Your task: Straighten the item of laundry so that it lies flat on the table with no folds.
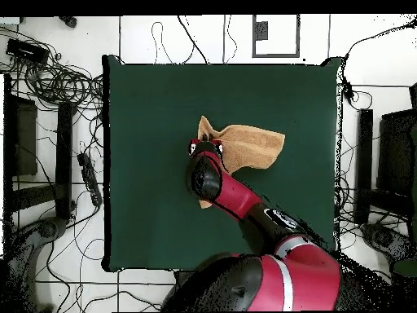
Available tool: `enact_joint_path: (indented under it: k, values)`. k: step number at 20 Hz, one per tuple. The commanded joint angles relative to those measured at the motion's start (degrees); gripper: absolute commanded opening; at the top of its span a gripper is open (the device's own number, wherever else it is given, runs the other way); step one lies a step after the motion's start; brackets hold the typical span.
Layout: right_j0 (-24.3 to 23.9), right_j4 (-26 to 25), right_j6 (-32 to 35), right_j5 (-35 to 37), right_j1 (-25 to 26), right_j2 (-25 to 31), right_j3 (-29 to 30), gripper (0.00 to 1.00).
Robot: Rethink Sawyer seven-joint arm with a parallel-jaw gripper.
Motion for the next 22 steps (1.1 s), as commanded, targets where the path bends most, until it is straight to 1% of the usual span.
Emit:
enact_joint_path:
  k: [1, 8, 13, 18, 21, 22]
  values:
    - [4.72, 6.63, 28.49, -2.09, 7.79, 7.39, 5.16, 0.00]
    - [6.70, 8.94, 37.50, -3.64, 6.99, 9.16, 6.25, 0.00]
    - [7.41, 8.66, 41.47, -3.12, 6.24, 9.56, 6.77, 0.00]
    - [7.35, 7.13, 44.02, -1.95, 5.35, 10.50, 7.09, 0.00]
    - [7.32, 5.88, 43.88, -1.03, 5.16, 10.32, 6.58, 0.00]
    - [8.14, 5.82, 42.92, -0.69, 4.46, 9.46, 6.28, 0.00]
